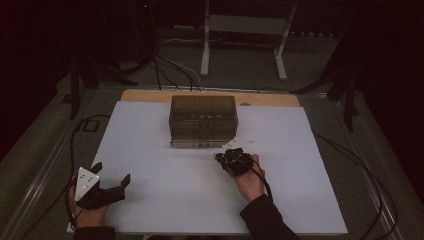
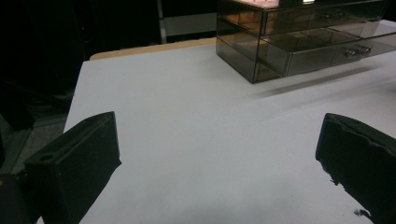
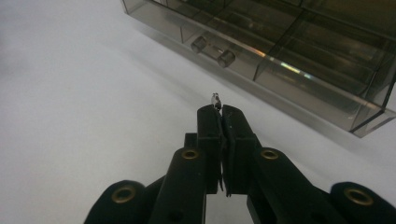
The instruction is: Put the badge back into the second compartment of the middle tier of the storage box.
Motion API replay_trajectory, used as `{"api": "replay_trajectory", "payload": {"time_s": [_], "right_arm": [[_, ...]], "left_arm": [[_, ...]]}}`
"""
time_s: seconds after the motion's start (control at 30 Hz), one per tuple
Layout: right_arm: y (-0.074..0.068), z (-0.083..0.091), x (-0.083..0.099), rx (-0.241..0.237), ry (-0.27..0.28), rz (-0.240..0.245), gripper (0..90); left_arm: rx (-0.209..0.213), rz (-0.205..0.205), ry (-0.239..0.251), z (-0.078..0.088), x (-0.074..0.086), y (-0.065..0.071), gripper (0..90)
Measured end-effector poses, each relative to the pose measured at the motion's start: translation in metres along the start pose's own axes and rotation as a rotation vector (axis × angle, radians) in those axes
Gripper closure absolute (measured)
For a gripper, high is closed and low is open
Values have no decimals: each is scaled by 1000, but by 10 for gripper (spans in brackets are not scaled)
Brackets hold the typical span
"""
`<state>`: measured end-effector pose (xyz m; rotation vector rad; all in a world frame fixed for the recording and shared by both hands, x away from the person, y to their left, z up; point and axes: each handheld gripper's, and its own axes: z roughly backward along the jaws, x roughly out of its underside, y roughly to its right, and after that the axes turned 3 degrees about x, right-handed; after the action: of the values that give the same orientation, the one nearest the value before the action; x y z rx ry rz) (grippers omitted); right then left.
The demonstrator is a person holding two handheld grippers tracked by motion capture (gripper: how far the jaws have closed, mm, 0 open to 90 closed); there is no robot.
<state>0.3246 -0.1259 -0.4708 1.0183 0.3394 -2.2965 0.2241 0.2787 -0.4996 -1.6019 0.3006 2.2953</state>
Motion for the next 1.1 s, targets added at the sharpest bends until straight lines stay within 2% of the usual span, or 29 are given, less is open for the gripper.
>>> {"api": "replay_trajectory", "payload": {"time_s": [0.27, 0.7, 1.1], "right_arm": [[1, 5, -11, 0, 20, 0, 880], [2, 10, -28, 13, 43, 28, 880], [4, 10, -40, -1, 74, 19, 880]], "left_arm": [[-2, 3, 1, 0, 0, 0, 5], [-3, 3, -4, -1, 0, -1, 5], [-5, 7, -8, -1, 1, -2, 5]]}}
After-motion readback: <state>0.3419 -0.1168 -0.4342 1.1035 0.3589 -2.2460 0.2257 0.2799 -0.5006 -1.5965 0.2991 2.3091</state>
